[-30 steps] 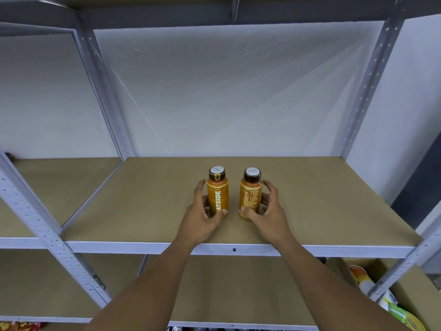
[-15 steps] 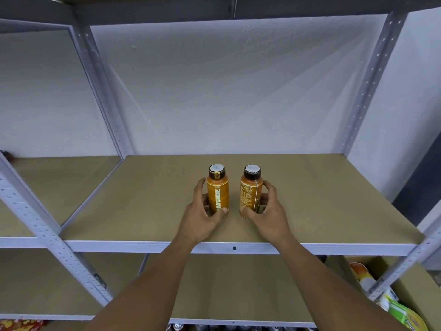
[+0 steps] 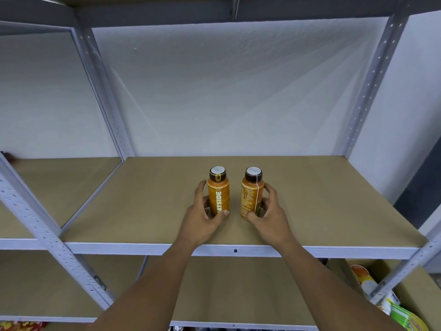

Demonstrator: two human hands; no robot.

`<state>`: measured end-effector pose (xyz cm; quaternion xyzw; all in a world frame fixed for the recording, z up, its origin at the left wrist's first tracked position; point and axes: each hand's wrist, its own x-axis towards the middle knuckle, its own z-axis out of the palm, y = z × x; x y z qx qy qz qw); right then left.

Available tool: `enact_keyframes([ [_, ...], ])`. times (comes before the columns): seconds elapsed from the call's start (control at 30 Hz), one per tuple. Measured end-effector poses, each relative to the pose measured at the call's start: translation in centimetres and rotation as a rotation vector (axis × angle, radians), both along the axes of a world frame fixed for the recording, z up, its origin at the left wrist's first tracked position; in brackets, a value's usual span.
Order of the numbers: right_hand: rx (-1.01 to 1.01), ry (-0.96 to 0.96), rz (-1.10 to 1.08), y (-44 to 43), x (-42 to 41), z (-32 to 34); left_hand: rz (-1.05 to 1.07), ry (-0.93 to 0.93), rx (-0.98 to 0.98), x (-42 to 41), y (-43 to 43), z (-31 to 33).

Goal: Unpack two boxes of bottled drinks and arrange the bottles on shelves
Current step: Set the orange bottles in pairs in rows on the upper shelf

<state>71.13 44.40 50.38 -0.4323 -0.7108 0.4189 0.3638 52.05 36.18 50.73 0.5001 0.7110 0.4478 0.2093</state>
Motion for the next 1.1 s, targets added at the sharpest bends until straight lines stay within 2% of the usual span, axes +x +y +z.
enact_keyframes([
  [0.4,0.049,-0.003,-0.042,-0.10,-0.34,0.27,-0.003,-0.012,0.017,-0.08,-0.02,-0.03],
  [0.73,-0.007,-0.004,0.055,0.16,0.00,-0.05,-0.008,-0.014,0.022,-0.16,-0.04,0.02],
  [1.1,0.037,0.044,0.004,0.38,-0.23,-0.05,-0.007,-0.016,0.020,0.02,-0.14,0.01],
])
